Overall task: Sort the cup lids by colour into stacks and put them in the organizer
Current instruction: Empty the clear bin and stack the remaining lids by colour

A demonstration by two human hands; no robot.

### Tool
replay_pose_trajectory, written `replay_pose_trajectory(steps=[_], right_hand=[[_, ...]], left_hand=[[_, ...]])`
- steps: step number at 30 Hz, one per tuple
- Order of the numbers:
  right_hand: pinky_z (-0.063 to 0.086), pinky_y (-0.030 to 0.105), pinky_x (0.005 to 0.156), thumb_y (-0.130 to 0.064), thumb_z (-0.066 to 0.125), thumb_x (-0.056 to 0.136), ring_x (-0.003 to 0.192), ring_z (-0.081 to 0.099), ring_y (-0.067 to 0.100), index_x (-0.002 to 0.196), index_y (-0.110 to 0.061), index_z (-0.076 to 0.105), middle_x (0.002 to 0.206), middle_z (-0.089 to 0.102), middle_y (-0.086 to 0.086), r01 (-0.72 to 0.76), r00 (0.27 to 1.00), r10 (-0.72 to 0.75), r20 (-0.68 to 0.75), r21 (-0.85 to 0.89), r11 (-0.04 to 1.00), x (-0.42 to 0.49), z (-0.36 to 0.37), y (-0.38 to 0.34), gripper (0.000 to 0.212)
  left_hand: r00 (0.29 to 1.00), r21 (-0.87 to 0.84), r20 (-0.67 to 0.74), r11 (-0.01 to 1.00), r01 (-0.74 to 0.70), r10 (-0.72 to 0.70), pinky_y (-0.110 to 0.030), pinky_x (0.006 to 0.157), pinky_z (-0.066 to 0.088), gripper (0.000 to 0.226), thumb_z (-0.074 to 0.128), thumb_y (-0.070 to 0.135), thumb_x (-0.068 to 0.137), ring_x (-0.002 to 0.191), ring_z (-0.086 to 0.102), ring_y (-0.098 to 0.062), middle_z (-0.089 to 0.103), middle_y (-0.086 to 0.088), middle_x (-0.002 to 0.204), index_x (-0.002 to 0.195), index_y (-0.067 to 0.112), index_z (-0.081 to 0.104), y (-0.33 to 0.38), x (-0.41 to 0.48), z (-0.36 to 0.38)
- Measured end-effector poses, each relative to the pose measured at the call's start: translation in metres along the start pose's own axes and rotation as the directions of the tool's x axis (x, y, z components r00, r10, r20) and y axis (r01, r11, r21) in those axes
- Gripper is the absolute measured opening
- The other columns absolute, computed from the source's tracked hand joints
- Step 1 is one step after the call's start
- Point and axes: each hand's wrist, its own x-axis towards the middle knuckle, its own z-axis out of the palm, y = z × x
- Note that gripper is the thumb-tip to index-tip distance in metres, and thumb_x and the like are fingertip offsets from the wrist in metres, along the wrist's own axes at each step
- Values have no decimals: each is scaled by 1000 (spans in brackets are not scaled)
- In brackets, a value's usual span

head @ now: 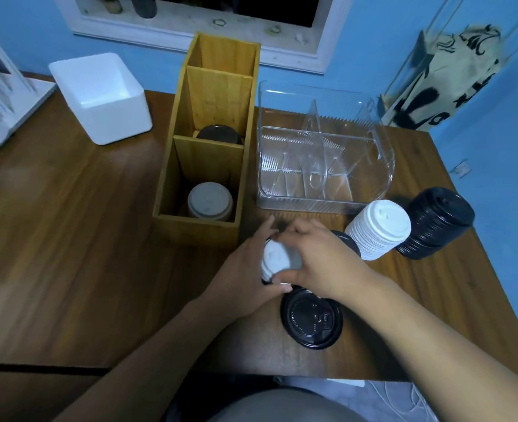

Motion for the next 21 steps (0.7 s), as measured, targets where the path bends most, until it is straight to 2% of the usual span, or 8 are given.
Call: replay_pose_trajectory(steps=[3,6,9,12,14,17,19,21], right_hand=[[43,40,93,-58,84,67,104,43,22,131,-23,59,109,47,-4,-19,1000,18,24,23,1000,2,1,2,76],[43,39,91,-61,83,67,102,42,20,131,-23,58,106,45,-6,-20,999,18,44,28,999,7,-1,1,78],[45,37,94,-65,74,76,104,41,14,139,-26,53,116,52,-7,8,1000,-8,22,-27,1000,-3,-1,-2,77],[44,33,102,-53,68,91,119,49,11,140,-23,54,134,55,-11,68,977,-40,-208,128,989,-45,-1,-2,59],[45,33,101,-34,71,93,119,55,16,127,-15,65,129,61,-6,178,932,-111,-345,170,969,-82,5,0,39],[46,35,97,-34,74,85,120,55,18,115,-21,71,126,62,-10,230,941,-209,-266,50,972,-129,29,6,33],[48,36,93,-38,74,86,120,54,16,111,-26,71,126,61,-14,226,949,-229,-216,-38,973,-143,47,14,27],[49,36,87,-29,73,91,114,57,16,105,-24,71,121,62,-13,212,943,-213,-255,-35,977,-148,54,19,16]], left_hand=[[1000,34,8,999,-6,5,-8,111,20,120,88,41,73,141,29,5,32,16,156,160,36,6,2,-1,0],[1000,55,-11,998,-22,23,-22,117,27,111,85,47,75,143,31,-1,33,12,158,160,30,17,5,1,0],[1000,67,-6,997,-28,28,-31,116,34,102,77,53,78,140,37,-5,38,8,155,159,26,21,3,0,1],[999,93,-24,995,-38,40,-17,114,27,98,71,59,80,140,37,-5,39,5,155,158,24,25,2,-3,3],[999,124,-34,992,-36,40,-6,112,19,96,79,53,80,139,32,1,39,7,155,157,25,28,3,-3,2],[998,149,-46,988,-33,41,-18,118,27,94,83,48,78,140,32,-1,38,10,154,155,25,32,5,-2,0],[998,178,-42,983,-35,43,-13,114,25,93,83,49,78,138,33,0,39,10,153,154,25,34,6,-2,0],[998,203,-34,978,-37,44,-4,109,18,93,84,49,78,135,31,4,41,10,153,153,25,35,6,-2,-1]])
